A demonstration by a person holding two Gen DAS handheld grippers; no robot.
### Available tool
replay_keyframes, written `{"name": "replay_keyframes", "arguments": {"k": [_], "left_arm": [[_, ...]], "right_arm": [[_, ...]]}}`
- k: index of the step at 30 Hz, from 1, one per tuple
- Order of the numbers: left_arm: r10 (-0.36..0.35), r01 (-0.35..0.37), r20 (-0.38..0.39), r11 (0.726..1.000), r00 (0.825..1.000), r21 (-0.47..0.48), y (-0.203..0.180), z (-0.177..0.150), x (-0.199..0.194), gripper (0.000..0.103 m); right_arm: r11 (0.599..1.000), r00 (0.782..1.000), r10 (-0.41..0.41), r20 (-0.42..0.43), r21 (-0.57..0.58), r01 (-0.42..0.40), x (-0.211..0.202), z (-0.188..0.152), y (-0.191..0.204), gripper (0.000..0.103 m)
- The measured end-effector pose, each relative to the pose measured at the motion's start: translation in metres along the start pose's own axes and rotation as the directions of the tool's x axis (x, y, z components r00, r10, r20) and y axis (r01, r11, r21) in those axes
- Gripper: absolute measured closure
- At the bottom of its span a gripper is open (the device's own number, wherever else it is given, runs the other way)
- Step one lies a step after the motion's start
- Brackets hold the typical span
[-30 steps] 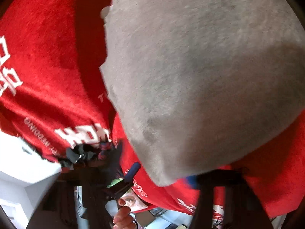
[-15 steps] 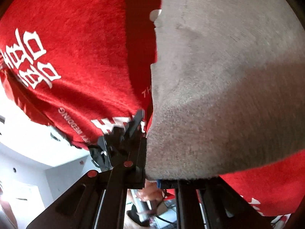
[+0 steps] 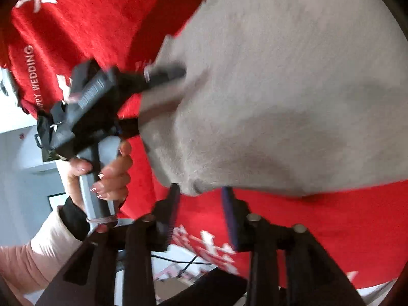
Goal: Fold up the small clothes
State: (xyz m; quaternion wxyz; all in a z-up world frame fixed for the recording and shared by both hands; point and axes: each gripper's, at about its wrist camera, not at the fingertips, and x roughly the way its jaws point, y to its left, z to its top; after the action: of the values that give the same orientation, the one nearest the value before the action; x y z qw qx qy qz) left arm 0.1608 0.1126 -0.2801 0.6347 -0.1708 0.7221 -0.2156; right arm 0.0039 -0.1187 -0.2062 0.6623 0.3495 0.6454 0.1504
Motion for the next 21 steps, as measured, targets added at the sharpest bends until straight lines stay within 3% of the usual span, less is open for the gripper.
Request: {"name": "replay_keyframes", "arguments": {"k": [1,3,4,6,8,12,17,21], "left_arm": [[0.029,-0.029,0.000,1.000,1.000,0.008,0.000,-0.001,0.000,0.030],[0.109,-0.109,0.010,0.994,0.994,0.026,-0.006,-0.002,0.002,0.051],[0.131,-0.132,0.018,0.991,0.991,0.033,-0.007,-0.002,0.001,0.057],[0.139,-0.140,0.034,0.990,0.990,0.029,-0.007,-0.002,-0.001,0.073],[0.134,-0.134,0.051,0.991,0.990,0.014,-0.006,-0.003,-0.005,0.081],[0.132,-0.134,0.099,0.991,0.986,0.015,-0.018,-0.008,-0.013,0.085],[0.041,-0.052,0.166,0.997,0.985,0.063,-0.052,-0.009,-0.038,0.085],[-0.044,0.019,0.188,0.991,0.981,0.132,-0.107,0.000,-0.049,0.085]], "right_arm": [[1.000,0.998,-0.030,0.047,-0.007,0.031,-0.010,0.005,-0.003,0.065],[0.994,0.984,-0.112,0.136,0.006,0.112,-0.026,0.021,-0.013,0.086],[0.991,0.980,-0.136,0.146,0.013,0.136,-0.028,0.027,-0.016,0.098],[0.984,0.970,-0.180,0.162,0.027,0.178,-0.029,0.042,-0.023,0.098],[0.980,0.967,-0.197,0.164,0.017,0.197,-0.025,0.051,-0.027,0.098],[0.962,0.958,-0.267,0.104,-0.021,0.271,0.005,0.060,-0.036,0.099],[0.946,0.947,-0.294,0.127,-0.100,0.307,0.015,0.051,-0.033,0.103],[0.963,0.963,-0.247,0.110,-0.079,0.256,0.011,0.056,-0.040,0.103]]}}
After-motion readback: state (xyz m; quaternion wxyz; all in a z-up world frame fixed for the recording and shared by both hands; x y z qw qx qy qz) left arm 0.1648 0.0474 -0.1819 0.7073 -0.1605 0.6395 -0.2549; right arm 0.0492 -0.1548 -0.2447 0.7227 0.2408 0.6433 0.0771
